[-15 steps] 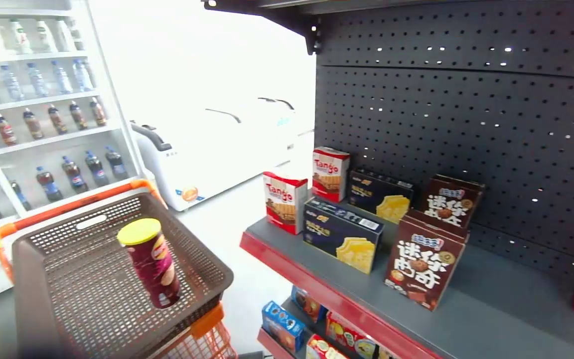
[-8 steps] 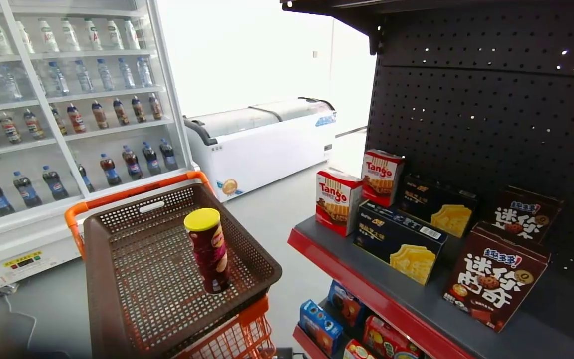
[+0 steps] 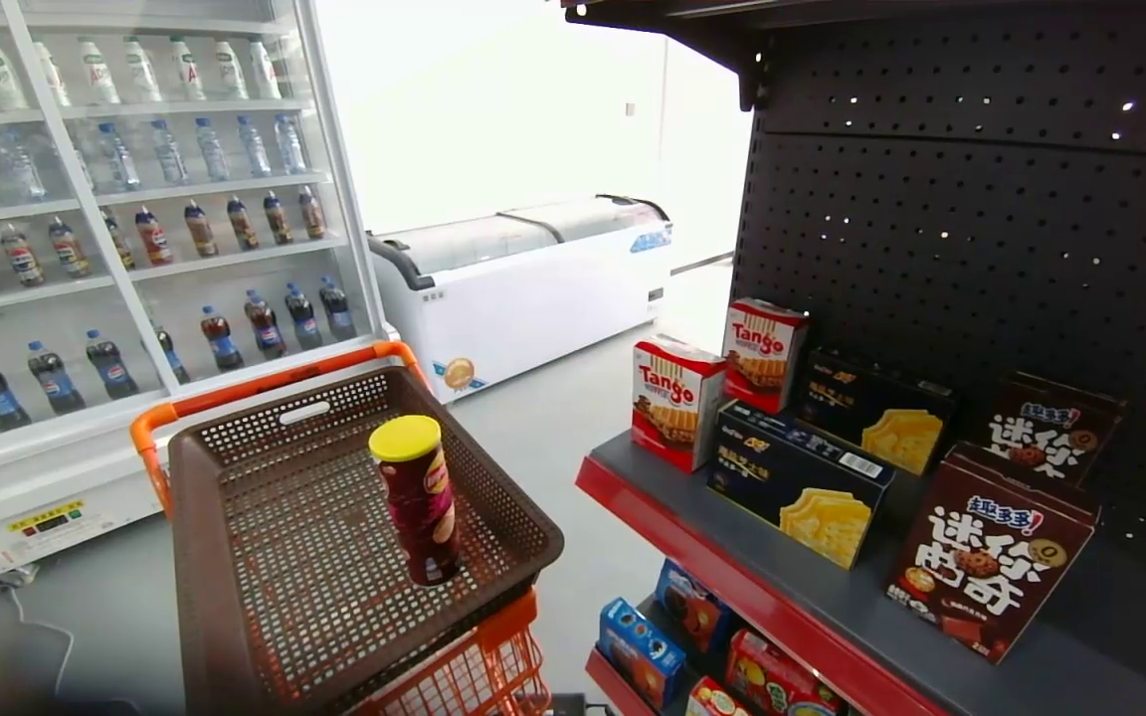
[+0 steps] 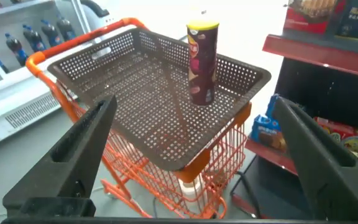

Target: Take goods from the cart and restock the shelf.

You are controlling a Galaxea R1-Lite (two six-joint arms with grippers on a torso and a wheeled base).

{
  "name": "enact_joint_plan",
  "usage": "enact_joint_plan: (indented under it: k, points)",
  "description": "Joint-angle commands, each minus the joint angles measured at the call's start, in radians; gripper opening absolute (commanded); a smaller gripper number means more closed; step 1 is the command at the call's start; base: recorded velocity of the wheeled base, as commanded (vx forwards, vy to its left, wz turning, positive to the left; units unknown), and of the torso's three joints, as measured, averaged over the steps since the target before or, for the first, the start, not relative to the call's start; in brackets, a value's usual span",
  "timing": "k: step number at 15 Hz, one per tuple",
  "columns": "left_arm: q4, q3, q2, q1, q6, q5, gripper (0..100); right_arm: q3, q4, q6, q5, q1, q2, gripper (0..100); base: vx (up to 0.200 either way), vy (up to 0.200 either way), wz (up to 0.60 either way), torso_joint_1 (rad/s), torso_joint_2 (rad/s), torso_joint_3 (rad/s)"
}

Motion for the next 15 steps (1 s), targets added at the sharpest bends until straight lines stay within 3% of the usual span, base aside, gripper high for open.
enact_joint_plan:
  k: [1, 7, 11, 13, 15]
  points:
    - [-0.035, -0.076, 0.348, -0.002, 0.011, 0.000, 100, 0.000, 0.000, 0.000, 0.000, 0.000, 0.002, 100, 0.000, 0.000, 0.00, 0.000, 0.00, 0.000]
    - [-0.200, -0.079, 0.710, 0.001, 0.014, 0.017, 100, 0.000, 0.000, 0.000, 0.000, 0.000, 0.002, 100, 0.000, 0.000, 0.00, 0.000, 0.00, 0.000]
    - [-0.410, -0.093, 0.984, -0.059, 0.098, -0.034, 100, 0.000, 0.000, 0.000, 0.000, -0.001, 0.002, 100, 0.000, 0.000, 0.00, 0.000, 0.00, 0.000]
    - [-0.463, -0.093, 1.041, -0.076, 0.101, -0.032, 100, 0.000, 0.000, 0.000, 0.000, 0.000, 0.002, 100, 0.000, 0.000, 0.00, 0.000, 0.00, 0.000]
    - [-0.593, -0.105, 1.185, -0.085, 0.109, -0.029, 100, 0.000, 0.000, 0.000, 0.000, 0.000, 0.002, 100, 0.000, 0.000, 0.00, 0.000, 0.00, 0.000]
